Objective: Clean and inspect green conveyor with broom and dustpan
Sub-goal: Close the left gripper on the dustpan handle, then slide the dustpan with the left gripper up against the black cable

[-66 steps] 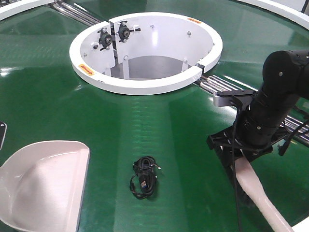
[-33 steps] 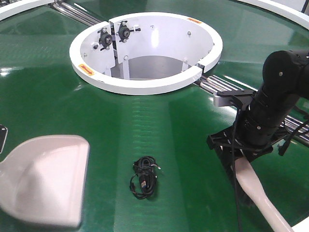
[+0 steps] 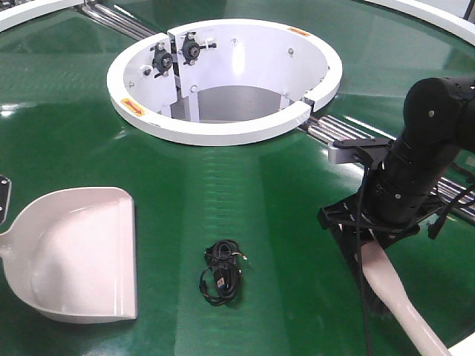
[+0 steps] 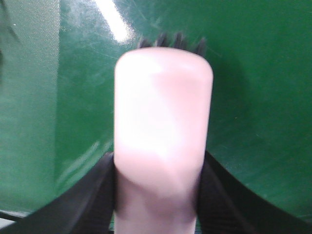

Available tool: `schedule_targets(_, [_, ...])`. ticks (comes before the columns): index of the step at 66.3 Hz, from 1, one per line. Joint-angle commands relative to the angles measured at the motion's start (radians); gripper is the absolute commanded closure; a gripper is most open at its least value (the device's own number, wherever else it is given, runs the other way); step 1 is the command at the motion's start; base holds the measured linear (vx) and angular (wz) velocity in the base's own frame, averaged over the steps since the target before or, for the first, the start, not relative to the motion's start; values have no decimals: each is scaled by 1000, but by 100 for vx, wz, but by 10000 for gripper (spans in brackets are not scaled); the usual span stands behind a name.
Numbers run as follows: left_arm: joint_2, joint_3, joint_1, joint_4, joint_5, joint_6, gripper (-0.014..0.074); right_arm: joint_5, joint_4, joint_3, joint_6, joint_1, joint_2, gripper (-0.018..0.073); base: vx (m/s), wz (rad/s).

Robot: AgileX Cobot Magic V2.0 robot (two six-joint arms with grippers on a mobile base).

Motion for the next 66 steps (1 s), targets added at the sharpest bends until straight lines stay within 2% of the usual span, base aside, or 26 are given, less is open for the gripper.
schedule_targets(1, [-46,-27,-39,-19,31,-13,620,12,4,-26,0,-1,-47,569,0,0])
schedule_targets(12, [-43,-27,-90,-98,31,-13,620,12,4,-26,0,-1,-47,569,0,0])
schedule_targets(42, [-35,-27,-205,-106,31,-9,620,12,4,-26,0,-1,-47,569,0,0])
schedule_targets(66, [-28,-28,-247,-147,31,-20,620,12,4,-26,0,-1,-47,569,0,0])
